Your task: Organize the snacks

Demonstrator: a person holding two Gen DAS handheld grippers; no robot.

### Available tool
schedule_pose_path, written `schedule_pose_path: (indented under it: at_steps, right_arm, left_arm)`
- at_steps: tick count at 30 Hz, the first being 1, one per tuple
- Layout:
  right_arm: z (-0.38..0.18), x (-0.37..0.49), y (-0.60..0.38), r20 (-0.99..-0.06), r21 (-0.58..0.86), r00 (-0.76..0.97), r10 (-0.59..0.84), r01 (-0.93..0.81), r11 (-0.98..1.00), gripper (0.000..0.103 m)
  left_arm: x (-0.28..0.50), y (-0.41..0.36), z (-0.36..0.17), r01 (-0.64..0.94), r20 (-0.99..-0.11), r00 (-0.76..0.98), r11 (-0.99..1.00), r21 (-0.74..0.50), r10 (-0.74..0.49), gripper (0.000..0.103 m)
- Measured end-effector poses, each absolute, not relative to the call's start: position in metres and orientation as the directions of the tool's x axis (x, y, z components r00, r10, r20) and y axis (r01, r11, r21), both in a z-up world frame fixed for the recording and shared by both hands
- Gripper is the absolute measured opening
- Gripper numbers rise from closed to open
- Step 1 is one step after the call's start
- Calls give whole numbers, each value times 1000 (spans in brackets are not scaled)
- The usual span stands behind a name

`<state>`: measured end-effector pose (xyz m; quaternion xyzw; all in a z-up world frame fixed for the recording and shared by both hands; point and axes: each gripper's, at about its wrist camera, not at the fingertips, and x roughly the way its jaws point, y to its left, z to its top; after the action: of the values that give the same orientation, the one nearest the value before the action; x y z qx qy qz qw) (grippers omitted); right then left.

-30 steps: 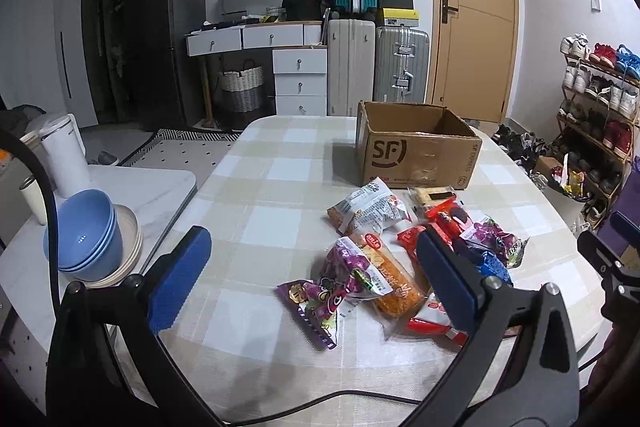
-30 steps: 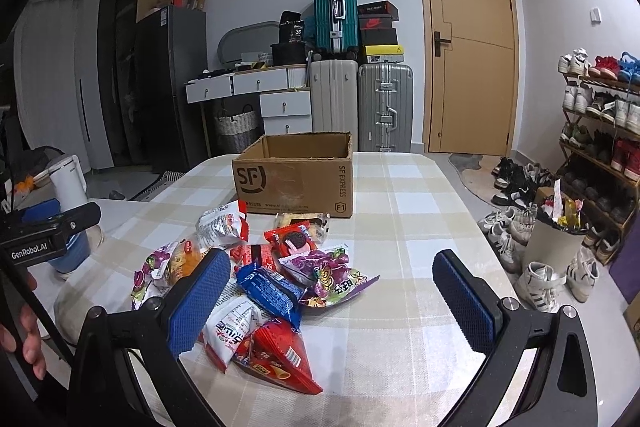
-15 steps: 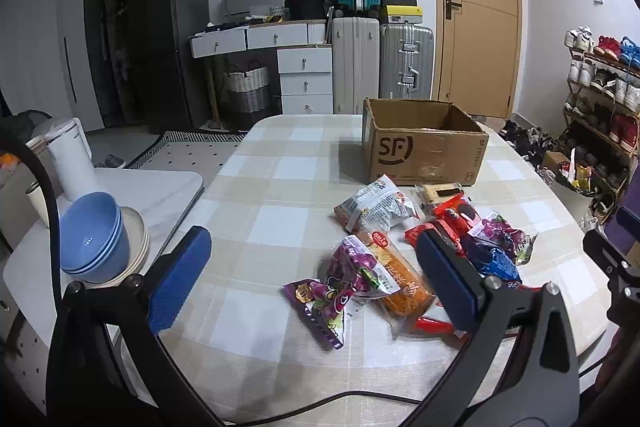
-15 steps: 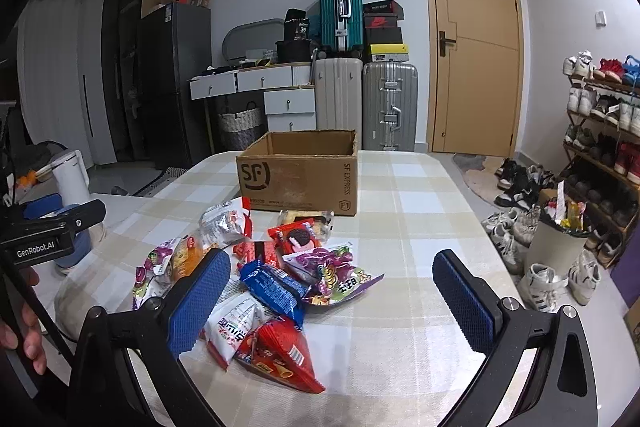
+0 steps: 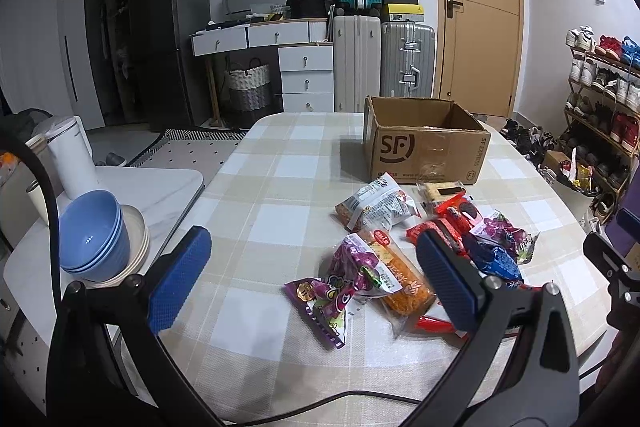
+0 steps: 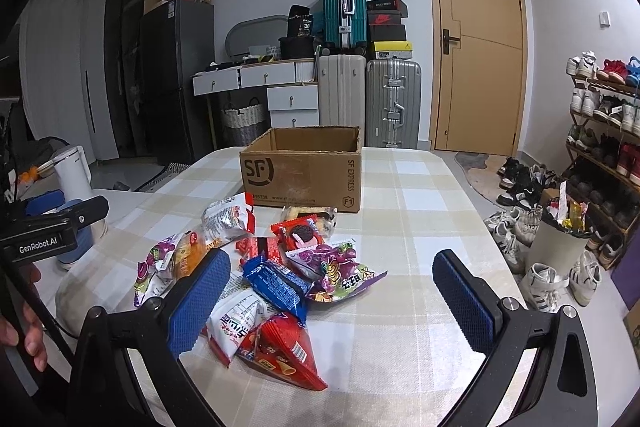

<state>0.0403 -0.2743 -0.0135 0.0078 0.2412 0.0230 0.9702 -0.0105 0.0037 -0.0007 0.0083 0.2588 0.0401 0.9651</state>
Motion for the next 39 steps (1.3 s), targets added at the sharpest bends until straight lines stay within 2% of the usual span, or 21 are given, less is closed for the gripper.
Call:
schedule_pose_path:
  at_steps: [27, 31, 37, 39]
  right_arm:
    - [-14, 41, -275, -482, 51, 873, 76, -58, 997, 103]
    - [-16, 42, -274, -495, 52, 864, 91, -75, 996, 103]
    - [-27, 49, -275, -556, 99, 813, 173, -143, 985, 103]
    - [-33, 51, -274, -582, 107, 787, 206, -177, 978, 103]
  left_arm:
    - [-4, 12, -8, -86, -528, 844, 995, 51, 99, 102]
    - [3, 20, -15, -76, -554, 828, 996, 45, 88, 102]
    - [21, 26, -35, -35, -618, 779, 992, 122, 103, 102]
    - [29, 33, -42, -7, -657, 751, 996, 85, 61, 102]
